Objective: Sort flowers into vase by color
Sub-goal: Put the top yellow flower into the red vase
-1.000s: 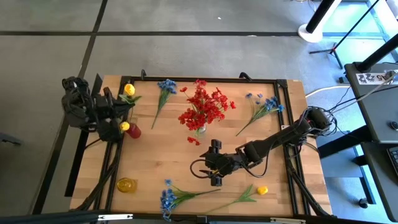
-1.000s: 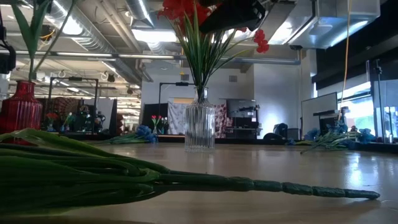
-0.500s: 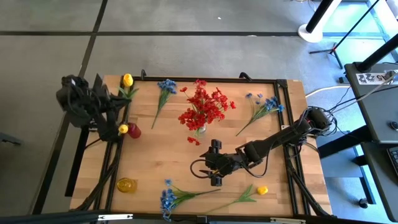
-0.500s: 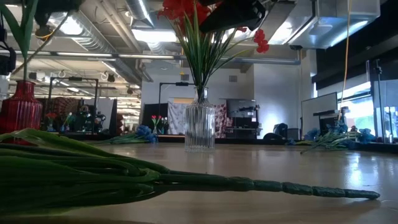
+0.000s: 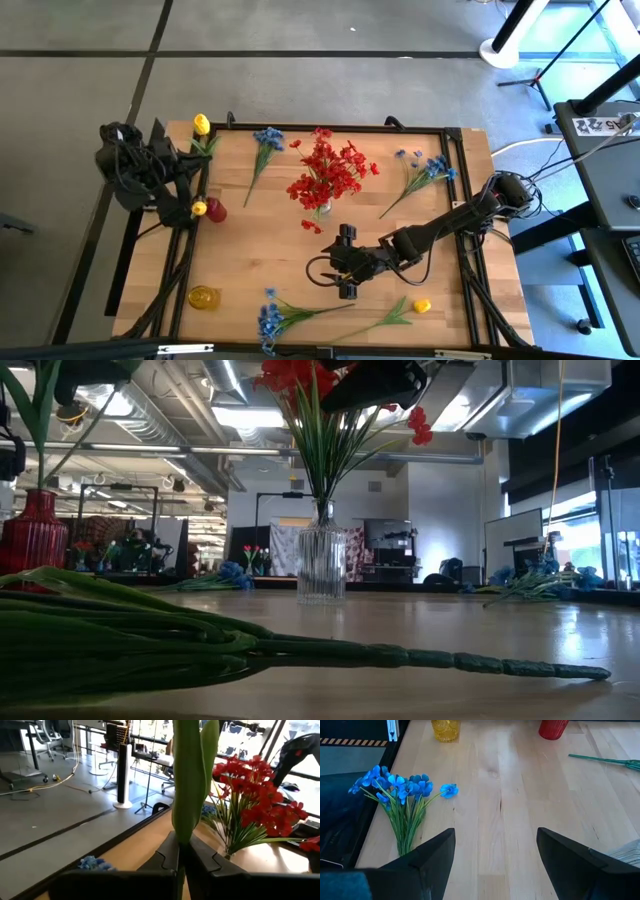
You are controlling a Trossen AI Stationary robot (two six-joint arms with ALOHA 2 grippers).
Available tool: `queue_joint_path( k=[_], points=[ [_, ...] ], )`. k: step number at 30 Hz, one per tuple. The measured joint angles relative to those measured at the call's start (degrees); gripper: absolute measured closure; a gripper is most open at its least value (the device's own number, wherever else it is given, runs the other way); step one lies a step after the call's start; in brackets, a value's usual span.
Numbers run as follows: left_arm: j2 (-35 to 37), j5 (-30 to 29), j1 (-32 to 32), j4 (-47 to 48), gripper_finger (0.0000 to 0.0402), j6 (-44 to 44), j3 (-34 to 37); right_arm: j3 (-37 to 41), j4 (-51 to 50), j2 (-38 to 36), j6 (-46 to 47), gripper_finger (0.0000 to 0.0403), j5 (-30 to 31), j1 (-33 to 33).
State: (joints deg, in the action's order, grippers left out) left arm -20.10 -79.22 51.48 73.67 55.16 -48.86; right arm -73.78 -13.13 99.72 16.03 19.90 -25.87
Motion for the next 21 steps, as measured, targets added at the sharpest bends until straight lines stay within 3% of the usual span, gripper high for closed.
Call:
queue_joint_path(
  k=[9,21],
  points=[
    [-0.1,-1.1,0.0,-0.8,0.0393,1.3,1.9,0.0,-0.1,0.0,0.0,0.0123,0.0,0.0],
    [-0.1,4.3,0.0,-3.9,0.0379,2.1,1.0,0.0,-0.4,0.0,0.0,0.0123,0.0,0.0]
  ],
)
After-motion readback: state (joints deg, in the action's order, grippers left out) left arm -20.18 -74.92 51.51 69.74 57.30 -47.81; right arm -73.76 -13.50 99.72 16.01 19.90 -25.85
